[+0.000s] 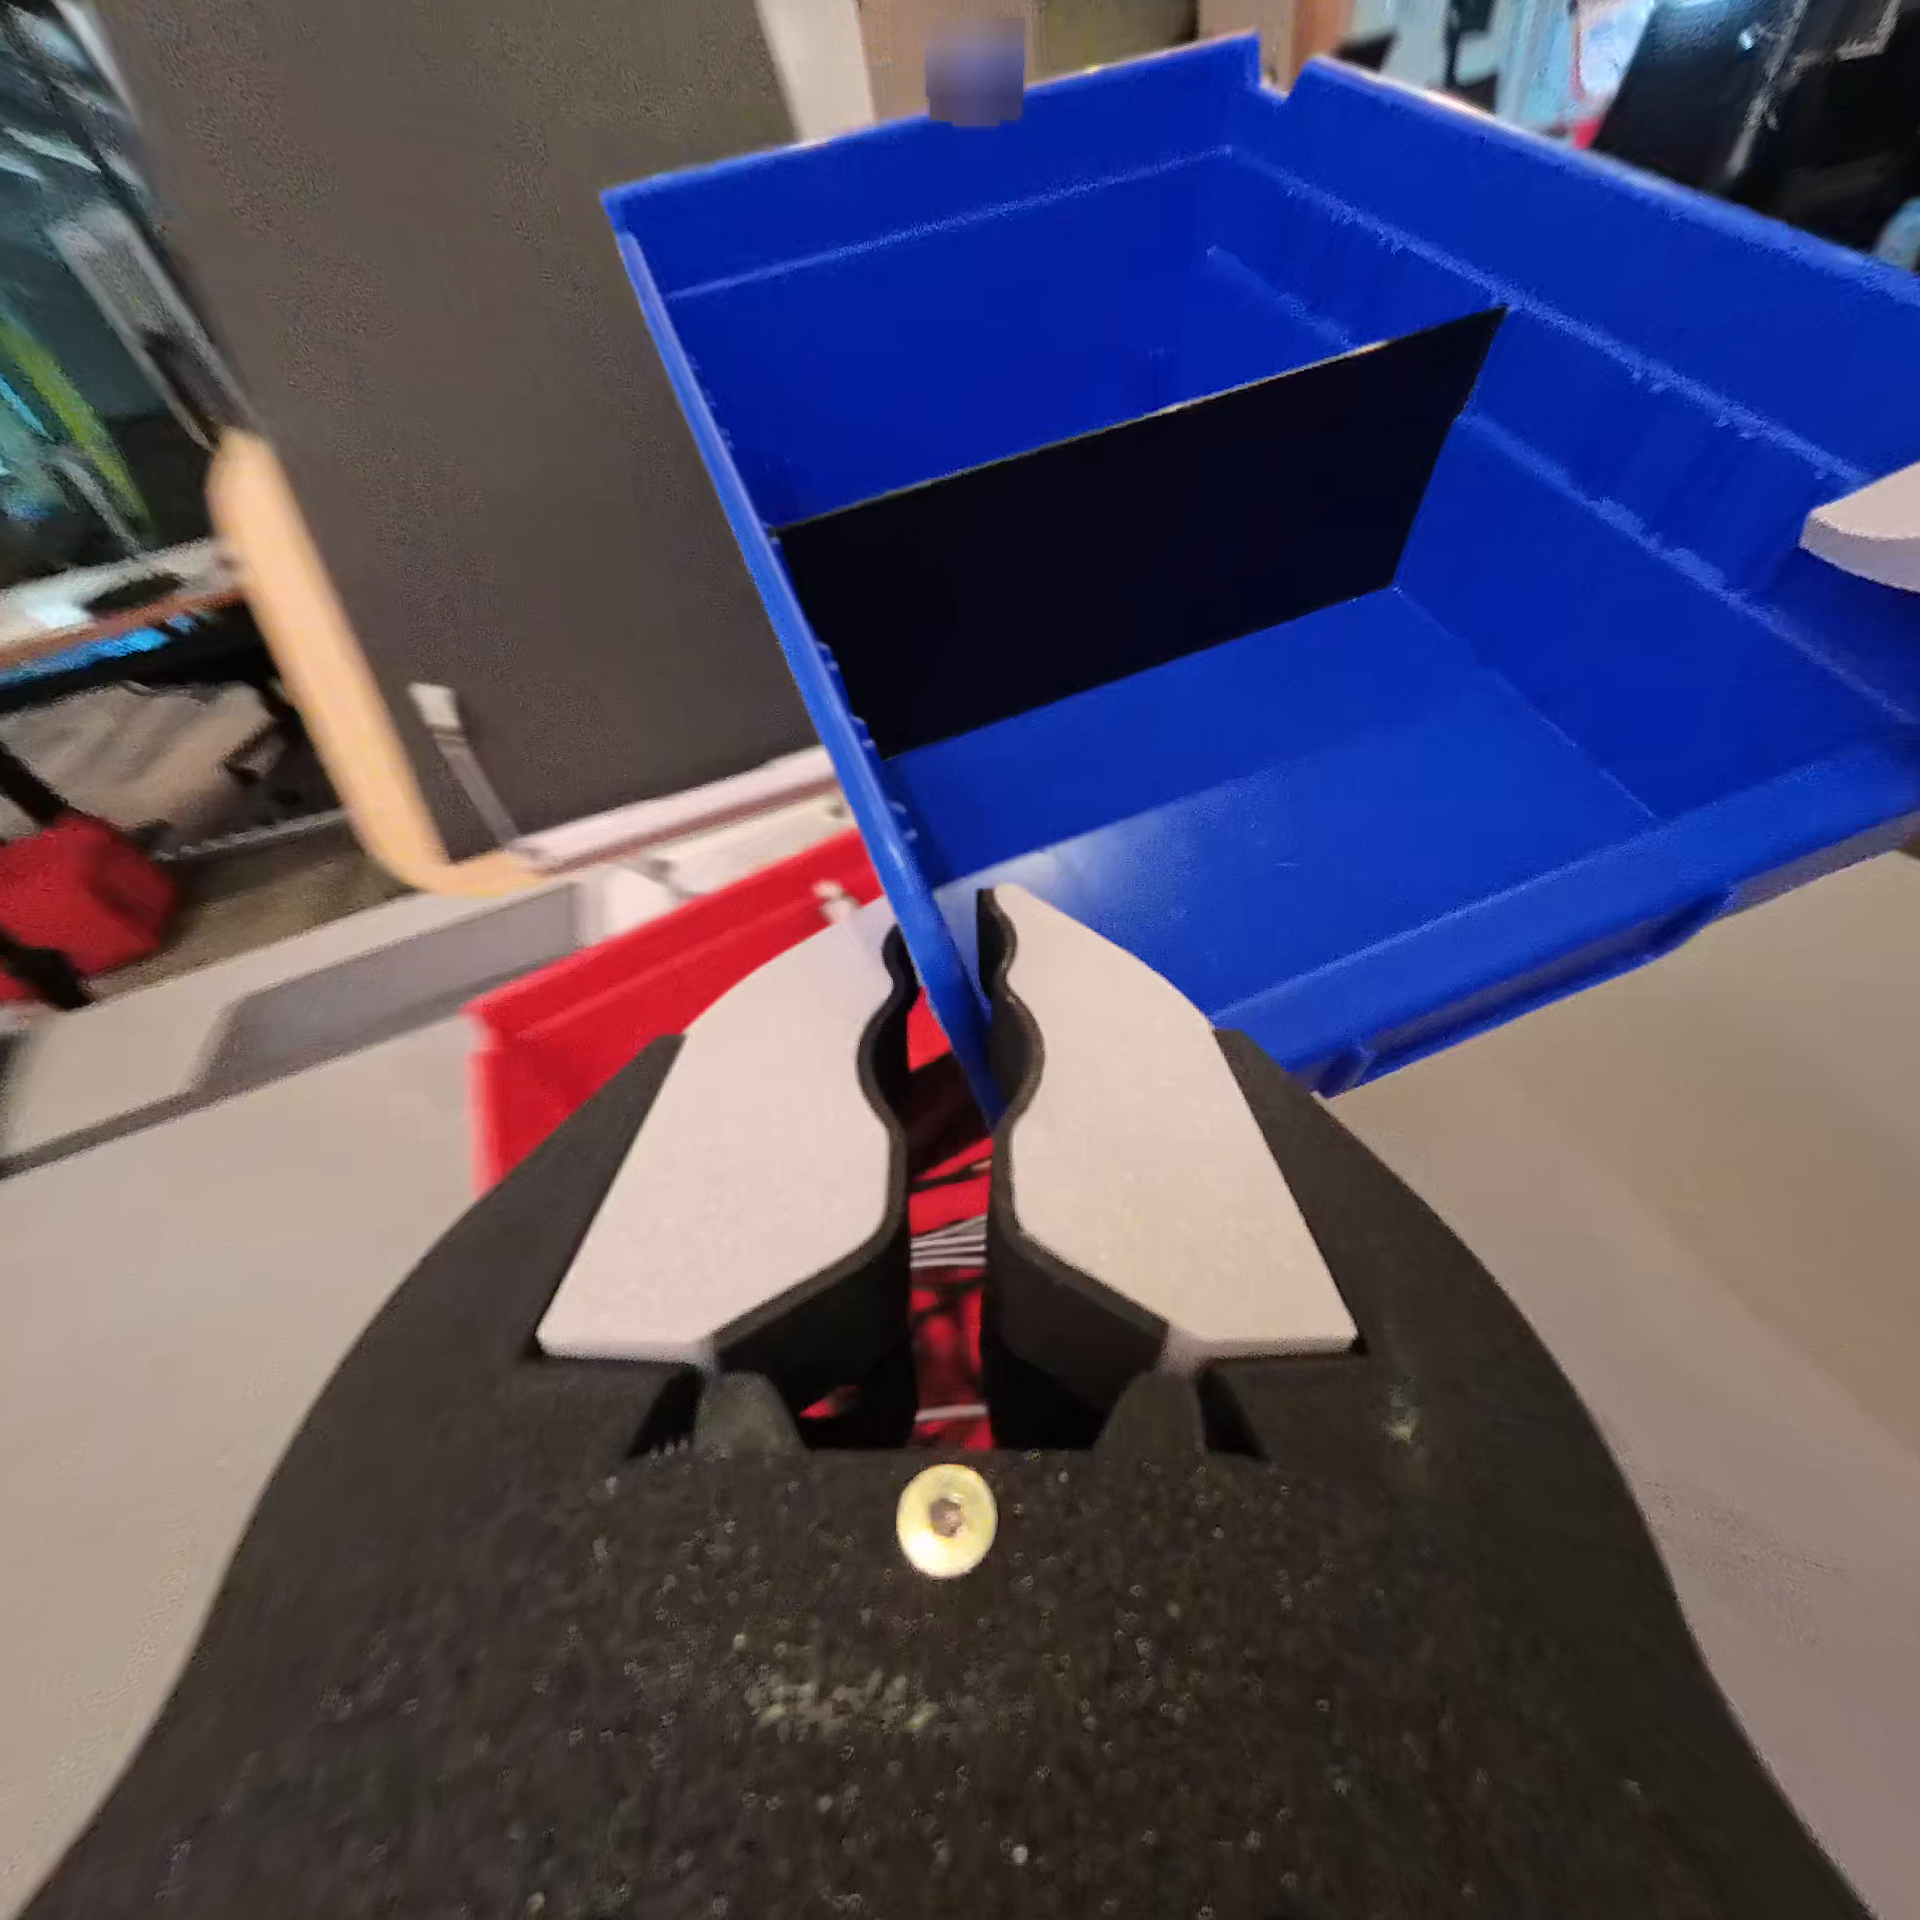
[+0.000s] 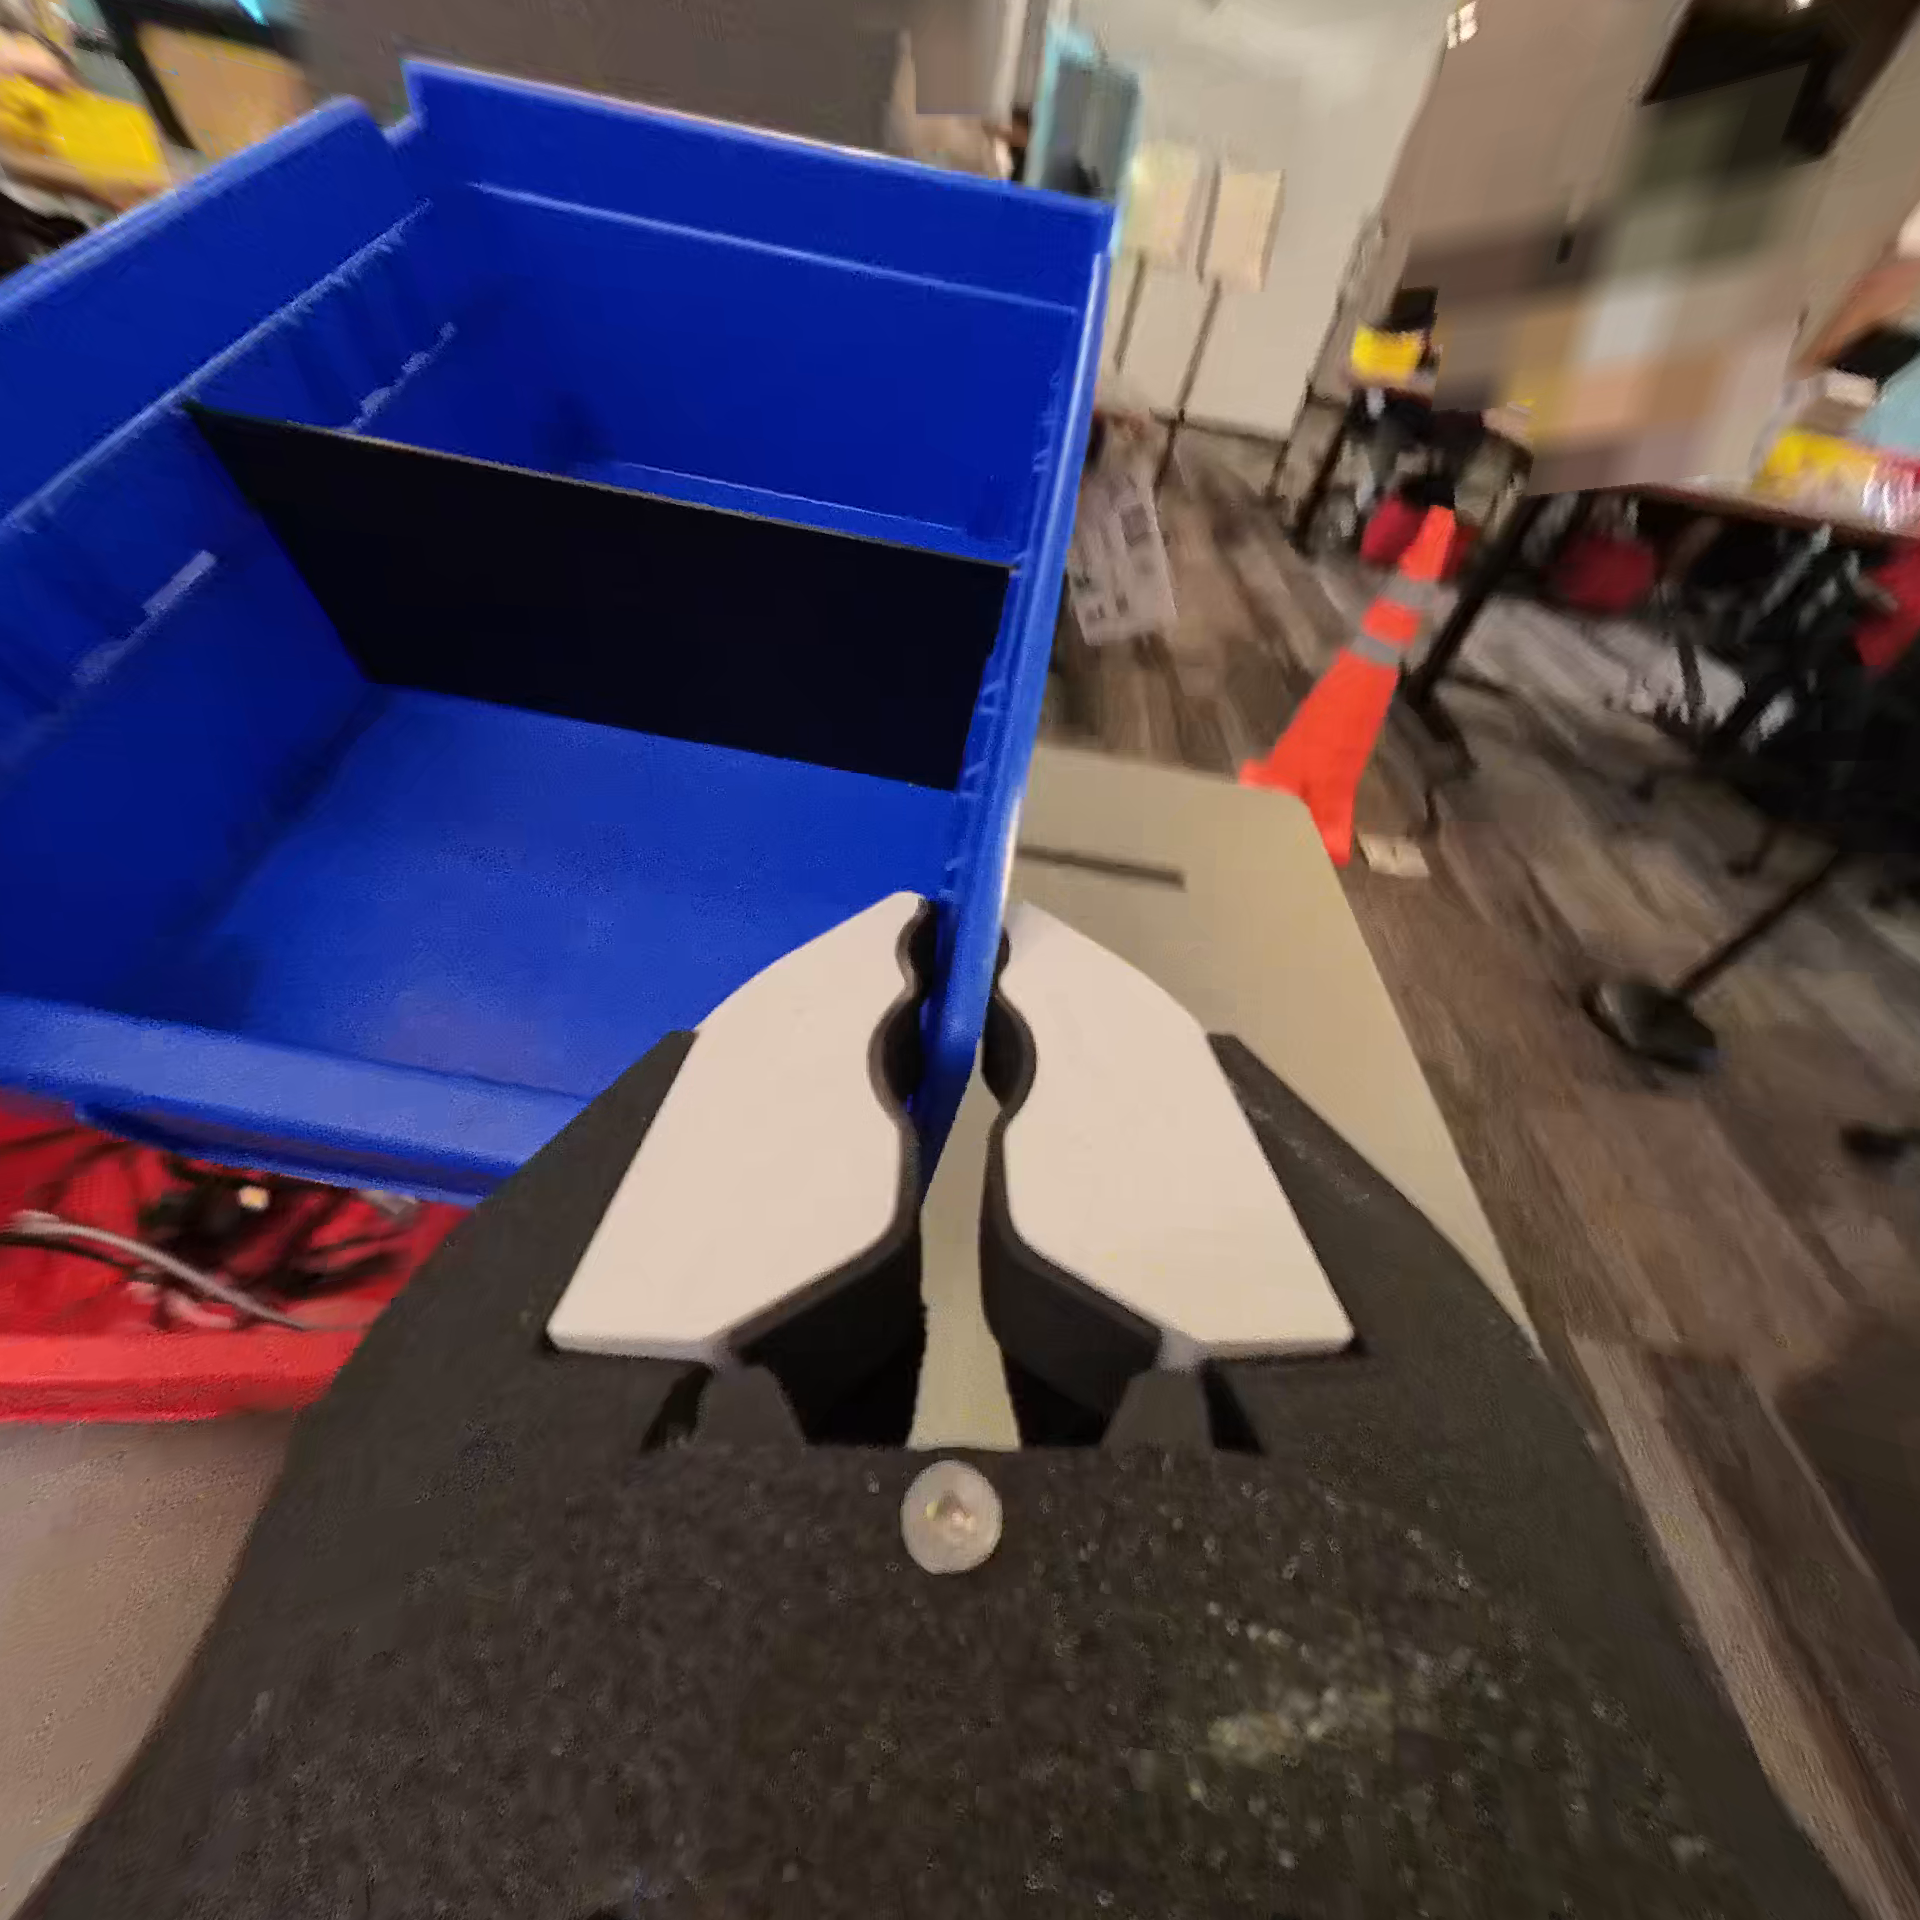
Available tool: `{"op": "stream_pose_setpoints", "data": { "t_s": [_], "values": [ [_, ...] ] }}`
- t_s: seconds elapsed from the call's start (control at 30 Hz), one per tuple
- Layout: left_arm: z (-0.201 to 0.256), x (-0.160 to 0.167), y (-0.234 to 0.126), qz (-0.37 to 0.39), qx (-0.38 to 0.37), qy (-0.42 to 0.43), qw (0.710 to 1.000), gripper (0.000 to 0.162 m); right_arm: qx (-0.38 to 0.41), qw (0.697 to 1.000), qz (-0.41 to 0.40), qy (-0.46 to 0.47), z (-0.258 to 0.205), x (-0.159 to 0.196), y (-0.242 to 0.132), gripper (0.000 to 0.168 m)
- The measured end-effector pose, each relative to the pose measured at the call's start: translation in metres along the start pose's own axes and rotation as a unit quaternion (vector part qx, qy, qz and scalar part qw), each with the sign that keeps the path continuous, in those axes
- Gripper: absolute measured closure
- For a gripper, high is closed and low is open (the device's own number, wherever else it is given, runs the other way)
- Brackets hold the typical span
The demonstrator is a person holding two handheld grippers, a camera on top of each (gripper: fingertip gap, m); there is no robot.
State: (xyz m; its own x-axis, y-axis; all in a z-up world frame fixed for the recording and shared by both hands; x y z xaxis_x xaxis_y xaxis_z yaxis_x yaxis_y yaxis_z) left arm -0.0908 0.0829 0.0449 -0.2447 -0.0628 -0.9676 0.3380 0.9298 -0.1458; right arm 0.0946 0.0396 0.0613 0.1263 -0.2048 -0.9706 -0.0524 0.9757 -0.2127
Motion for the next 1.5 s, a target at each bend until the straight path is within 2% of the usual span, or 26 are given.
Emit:
{"op": "stream_pose_setpoints", "data": {
  "t_s": [0.1,0.23,0.4,0.5,0.6,0.7,0.77,0.83,0.9,1.0,1.07,1.17,1.27,1.33,1.4,1.5],
  "values": [
    [0.071,0.023,0.028,-0.051,0.023,-0.004,0.998,0.152,0.009,0.998,-0.059,0.033,0.064,0.049,0.003,0.164],
    [0.138,0.071,0.050,-0.098,0.045,-0.002,0.994,0.151,-0.003,0.993,-0.112,0.041,0.116,0.113,0.011,0.164],
    [0.171,0.112,0.060,-0.134,0.063,0.003,0.989,0.149,-0.022,0.986,-0.151,0.074,0.134,0.170,0.022,0.164],
    [0.182,0.120,0.062,-0.133,0.064,0.020,0.989,0.148,-0.029,0.985,-0.154,0.069,0.142,0.183,0.026,0.163],
    [0.191,0.127,0.061,-0.133,0.090,0.033,0.986,0.143,-0.059,0.974,-0.172,0.138,0.146,0.204,0.028,0.164],
    [0.191,0.123,0.035,-0.124,0.147,0.028,0.981,0.142,-0.087,0.966,-0.148,0.192,0.143,0.205,0.027,0.163],
    [0.182,0.118,0.005,-0.107,0.191,0.021,0.975,0.142,-0.084,0.966,-0.155,0.188,0.143,0.206,0.025,0.162],
    [0.162,0.115,-0.026,-0.096,0.225,0.024,0.969,0.142,-0.057,0.971,-0.169,0.159,0.148,0.205,0.021,0.152],
    [0.127,0.111,-0.048,-0.077,0.223,0.040,0.971,0.141,-0.021,0.976,-0.173,0.133,0.156,0.196,0.015,0.142],
    [0.045,0.102,-0.064,-0.045,0.146,0.028,0.988,0.141,0.024,0.984,-0.139,0.109,0.160,0.163,0.002,0.140],
    [-0.020,0.104,-0.066,-0.045,0.076,-0.015,0.996,0.141,0.026,0.990,-0.101,0.090,0.149,0.129,-0.003,0.138],
    [-0.100,0.135,-0.062,-0.077,-0.015,-0.046,0.996,0.134,-0.033,0.998,-0.042,0.043,0.096,0.074,0.002,0.135],
    [-0.125,0.173,-0.052,-0.132,-0.033,-0.057,0.989,0.114,-0.104,0.994,0.014,0.026,0.018,0.039,0.020,0.130],
    [-0.125,0.188,-0.040,-0.149,-0.029,-0.066,0.986,0.111,-0.191,0.979,0.034,0.069,-0.048,0.037,0.039,0.127],
    [-0.119,0.194,-0.030,-0.158,-0.014,-0.077,0.984,0.109,-0.259,0.959,0.005,0.116,-0.104,0.057,0.060,0.121],
    [-0.105,0.187,-0.020,-0.145,0.016,-0.099,0.984,0.114,-0.274,0.950,-0.041,0.142,-0.150,0.094,0.081,0.127]
  ]
}}
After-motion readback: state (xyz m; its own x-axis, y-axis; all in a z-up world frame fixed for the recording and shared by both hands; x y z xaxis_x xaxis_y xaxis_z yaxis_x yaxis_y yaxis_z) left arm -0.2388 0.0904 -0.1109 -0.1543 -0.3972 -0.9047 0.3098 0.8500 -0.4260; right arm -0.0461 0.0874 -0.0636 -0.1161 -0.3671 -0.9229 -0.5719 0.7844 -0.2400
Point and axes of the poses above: each gripper's, where its closed fingertips meet, y out along the fingers, x out of its underside, z = x × y across the jaws, the point moved 1 cm from there along -y, back along the fingers, and after that the axes turned 12 degrees about -x, right-handed, at the moved point
